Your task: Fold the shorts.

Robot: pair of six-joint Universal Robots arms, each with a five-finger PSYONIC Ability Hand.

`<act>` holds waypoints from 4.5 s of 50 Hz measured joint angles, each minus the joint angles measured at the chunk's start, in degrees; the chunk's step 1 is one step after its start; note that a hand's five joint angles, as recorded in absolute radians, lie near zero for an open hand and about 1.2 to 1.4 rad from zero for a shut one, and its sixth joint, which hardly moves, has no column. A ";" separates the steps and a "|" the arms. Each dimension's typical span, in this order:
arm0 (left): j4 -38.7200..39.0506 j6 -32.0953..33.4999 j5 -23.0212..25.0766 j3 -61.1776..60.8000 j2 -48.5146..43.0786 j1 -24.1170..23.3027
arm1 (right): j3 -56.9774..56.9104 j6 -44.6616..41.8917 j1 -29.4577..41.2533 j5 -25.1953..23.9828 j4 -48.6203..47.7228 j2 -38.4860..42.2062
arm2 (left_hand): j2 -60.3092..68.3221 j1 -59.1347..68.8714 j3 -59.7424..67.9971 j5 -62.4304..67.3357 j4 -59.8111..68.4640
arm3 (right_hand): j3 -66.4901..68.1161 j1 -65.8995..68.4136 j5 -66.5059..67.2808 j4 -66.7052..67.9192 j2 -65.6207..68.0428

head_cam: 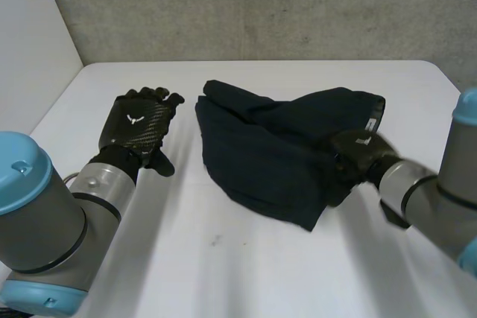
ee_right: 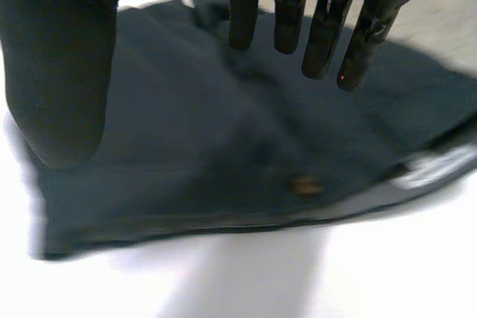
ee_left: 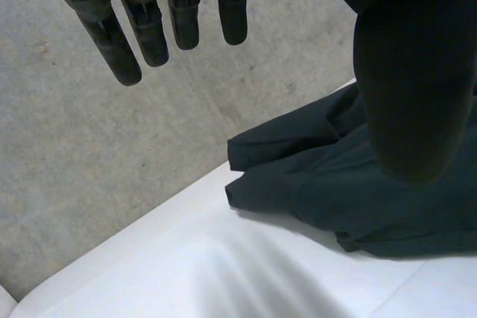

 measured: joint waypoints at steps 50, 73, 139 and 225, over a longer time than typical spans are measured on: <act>0.01 -1.15 -0.39 -0.37 -3.75 -0.95 | -0.65 -10.86 5.63 -0.17 -1.86 -4.54 | -0.46 0.00 0.00 0.00 0.00 | 45.22 34.68 43.85 46.82 46.79; -6.05 -19.09 -0.64 18.13 -25.89 -6.23 | -0.94 -5.48 7.90 -0.10 -1.25 -15.86 | -0.37 0.00 0.00 0.21 0.03 | 45.81 34.68 43.85 46.83 46.79; -27.71 5.15 -0.76 23.03 -18.23 -9.82 | -0.79 15.11 5.57 0.55 2.21 -2.93 | 48.00 48.43 47.92 49.87 48.18 | -8.64 -5.78 -6.41 -7.22 -6.97; 5.49 26.43 -3.80 47.47 -21.64 2.16 | -49.61 -28.53 9.43 10.96 -7.29 18.49 | 53.33 49.07 52.93 51.65 53.58 | 46.18 37.36 44.94 47.08 47.33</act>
